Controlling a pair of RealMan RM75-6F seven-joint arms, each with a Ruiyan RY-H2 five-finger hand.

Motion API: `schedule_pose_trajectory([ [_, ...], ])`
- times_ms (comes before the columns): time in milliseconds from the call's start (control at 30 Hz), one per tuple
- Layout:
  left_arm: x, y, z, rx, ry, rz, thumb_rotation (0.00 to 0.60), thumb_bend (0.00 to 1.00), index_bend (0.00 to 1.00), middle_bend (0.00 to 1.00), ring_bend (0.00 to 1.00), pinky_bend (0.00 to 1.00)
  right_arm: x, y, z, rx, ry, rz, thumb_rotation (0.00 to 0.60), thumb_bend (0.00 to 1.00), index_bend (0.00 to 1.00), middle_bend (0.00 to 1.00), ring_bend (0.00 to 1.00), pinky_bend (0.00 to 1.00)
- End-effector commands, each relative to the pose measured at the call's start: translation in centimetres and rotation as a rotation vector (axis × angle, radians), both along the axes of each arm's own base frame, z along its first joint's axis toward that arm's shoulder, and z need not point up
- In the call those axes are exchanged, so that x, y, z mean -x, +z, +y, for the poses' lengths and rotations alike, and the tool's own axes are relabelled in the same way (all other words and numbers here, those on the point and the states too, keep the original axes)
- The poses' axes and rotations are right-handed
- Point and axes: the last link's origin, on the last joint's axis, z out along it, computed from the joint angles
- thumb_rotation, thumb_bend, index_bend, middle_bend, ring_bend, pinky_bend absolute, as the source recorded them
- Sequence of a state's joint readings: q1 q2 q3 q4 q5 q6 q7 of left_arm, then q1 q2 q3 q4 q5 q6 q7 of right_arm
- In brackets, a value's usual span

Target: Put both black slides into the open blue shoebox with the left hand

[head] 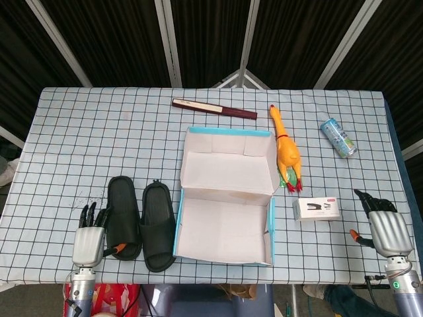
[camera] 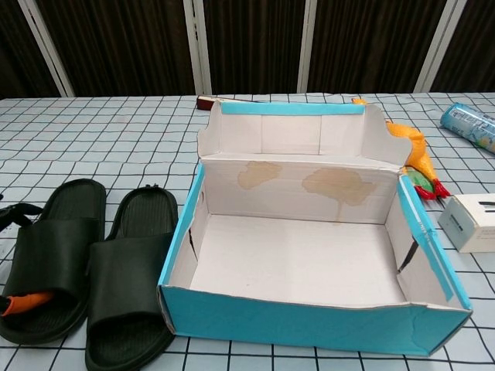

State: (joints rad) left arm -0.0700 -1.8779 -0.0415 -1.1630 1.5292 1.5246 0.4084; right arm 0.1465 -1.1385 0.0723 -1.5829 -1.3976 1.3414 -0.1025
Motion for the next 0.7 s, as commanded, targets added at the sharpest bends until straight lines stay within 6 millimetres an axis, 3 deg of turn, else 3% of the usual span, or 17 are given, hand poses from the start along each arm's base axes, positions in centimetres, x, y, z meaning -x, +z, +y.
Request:
schedule_pose_trajectory([
  [33, -0.05, -0.03, 0.14, -0.001, -0.002, 0.0, 0.383, 0.1, 0.18, 0.22, 0.01, 0.0, 0.01, 0.01, 0.01, 0.001, 0.0, 0.0, 0.6, 0.23, 0.13, 0.21, 0.25, 0.2],
  [700, -0.48, -0.2, 0.52, -0.004, -0.022, 0.02, 0.4, 0.2, 0.27, 0.29, 0.01, 0.0, -0.05, -0.01, 0.03, -0.001, 0.003, -0.001, 0.6, 0.23, 0.13, 0.21, 0.25, 0.2],
])
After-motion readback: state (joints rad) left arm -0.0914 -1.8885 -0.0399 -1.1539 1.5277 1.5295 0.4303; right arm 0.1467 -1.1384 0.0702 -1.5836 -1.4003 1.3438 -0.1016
